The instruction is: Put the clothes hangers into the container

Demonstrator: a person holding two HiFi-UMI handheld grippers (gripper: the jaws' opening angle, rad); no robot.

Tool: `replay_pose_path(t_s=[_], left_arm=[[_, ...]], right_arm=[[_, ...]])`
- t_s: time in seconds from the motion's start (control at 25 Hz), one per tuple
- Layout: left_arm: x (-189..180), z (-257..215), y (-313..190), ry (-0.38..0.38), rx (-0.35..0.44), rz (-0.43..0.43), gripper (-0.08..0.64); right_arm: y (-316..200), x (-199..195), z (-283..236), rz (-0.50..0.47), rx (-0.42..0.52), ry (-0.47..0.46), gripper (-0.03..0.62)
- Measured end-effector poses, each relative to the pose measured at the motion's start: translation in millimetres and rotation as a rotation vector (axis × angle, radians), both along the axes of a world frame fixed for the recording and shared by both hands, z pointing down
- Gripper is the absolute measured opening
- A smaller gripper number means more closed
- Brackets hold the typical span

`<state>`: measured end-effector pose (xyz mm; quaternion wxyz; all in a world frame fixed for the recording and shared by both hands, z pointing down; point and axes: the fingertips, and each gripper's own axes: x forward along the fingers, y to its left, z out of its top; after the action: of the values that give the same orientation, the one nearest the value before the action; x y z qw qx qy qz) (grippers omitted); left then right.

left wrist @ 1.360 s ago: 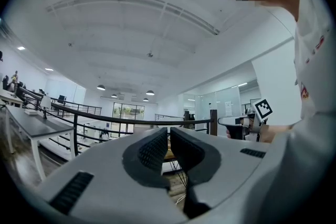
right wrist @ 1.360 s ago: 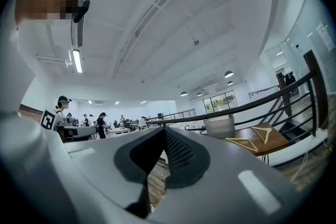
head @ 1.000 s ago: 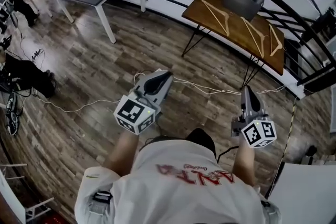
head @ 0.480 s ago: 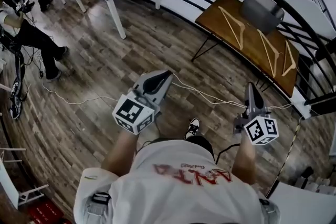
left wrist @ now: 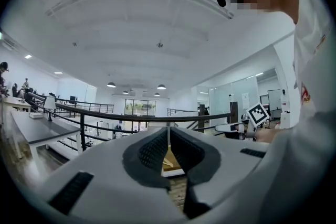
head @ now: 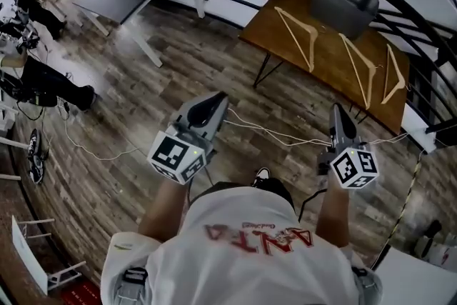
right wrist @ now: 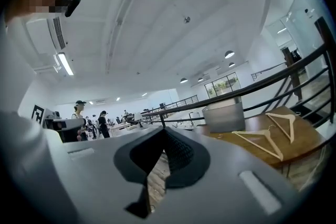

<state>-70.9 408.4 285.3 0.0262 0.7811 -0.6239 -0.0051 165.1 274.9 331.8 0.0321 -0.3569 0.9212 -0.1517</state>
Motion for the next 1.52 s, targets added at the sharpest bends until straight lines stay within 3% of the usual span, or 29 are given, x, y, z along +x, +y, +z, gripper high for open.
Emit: replay_pose_path(t_s=[0.28,0.52,0.8,0.96,1.32,1.52], left_arm=[[32.5,7.7,-87.3,0.023,-0.014,0.027,0.023],[31.9,13.6,-134.9,0.029,-0.032,0.045,0.022],[5.1,34.1,-206.4,0.082,-0.052,0.072,0.021],[-17.3,43.5,-263.4,0.048,-0.06,0.097,0.021],[-91.1,70.6,-388.7,0.046,-0.12,0.186,0.021],[-113.1,85.7,-435.7,0.071,-0.167,0.252,0.015]], right_arm=[[-77.4,33.3,11.1,0.029,-0.024,0.069,0.001],[-123.7,34.8,22.7,0.045,-0.059,0.107,0.002],[-176.4,15.5,37.7,0.065,-0.082,0.161,0.002],[-220.6,-3.1,44.1,0.1,-0.092,0.211,0.002],[-329.7,-82.4,61.4,0.16,-0.185,0.327,0.002],[-378.5,-109.7,92.5,0.198,-0.255,0.46,0.004]])
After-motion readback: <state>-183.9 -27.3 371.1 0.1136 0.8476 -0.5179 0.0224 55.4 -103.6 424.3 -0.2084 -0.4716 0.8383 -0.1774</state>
